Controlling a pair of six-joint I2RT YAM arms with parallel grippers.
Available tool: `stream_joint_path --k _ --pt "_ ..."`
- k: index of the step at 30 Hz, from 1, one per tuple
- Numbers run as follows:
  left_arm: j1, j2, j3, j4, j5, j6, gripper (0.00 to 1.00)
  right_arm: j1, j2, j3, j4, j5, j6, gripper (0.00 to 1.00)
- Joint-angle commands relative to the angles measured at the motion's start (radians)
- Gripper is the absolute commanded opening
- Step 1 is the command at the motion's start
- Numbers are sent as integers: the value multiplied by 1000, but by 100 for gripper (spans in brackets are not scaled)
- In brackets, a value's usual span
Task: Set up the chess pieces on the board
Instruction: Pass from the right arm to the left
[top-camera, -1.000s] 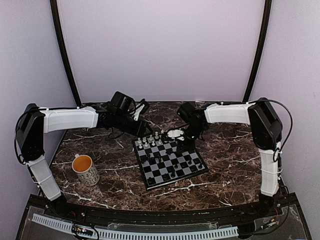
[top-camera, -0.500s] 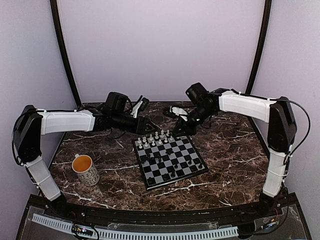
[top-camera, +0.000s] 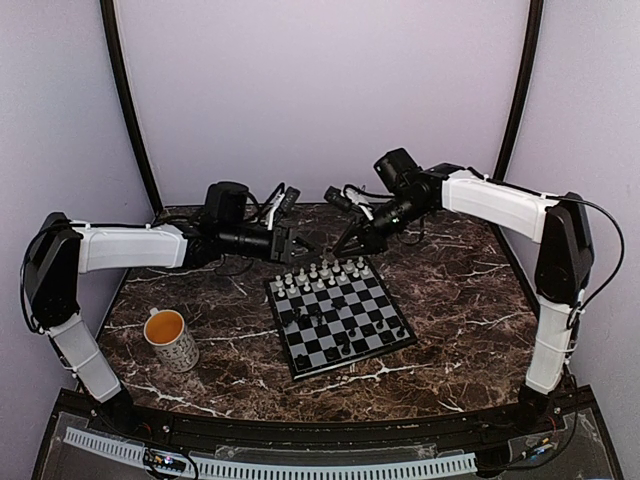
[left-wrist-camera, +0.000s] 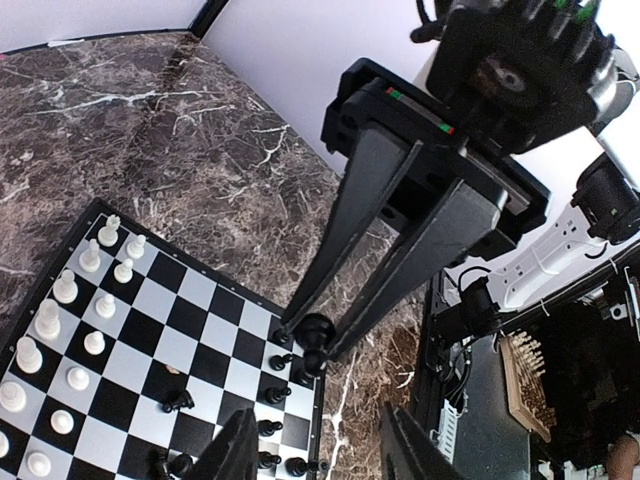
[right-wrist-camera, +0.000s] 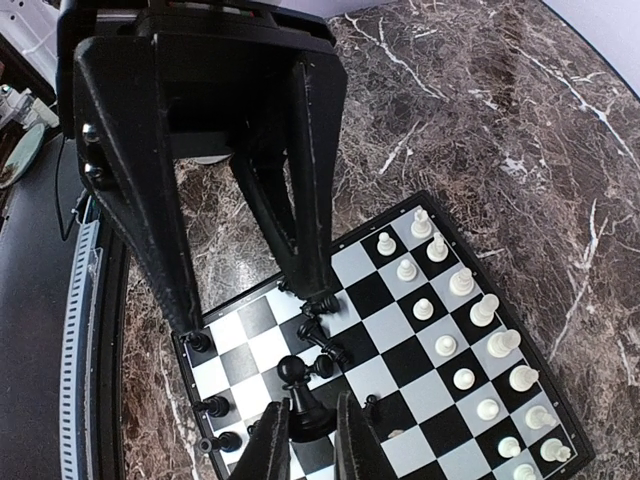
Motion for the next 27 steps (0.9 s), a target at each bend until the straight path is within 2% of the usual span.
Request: stream_joint_path --k 1,8,20,27 --pt "6 -18 -5 54 77 -28 45 17 14 24 0 -38 14 13" --pt "5 6 9 57 124 -47 44 38 23 45 -9 -38 13 13" --pt "4 21 15 51 136 -54 25 54 38 67 -24 -35 6 13" --pt "5 23 16 47 133 -56 19 64 35 68 -34 -29 -11 13"
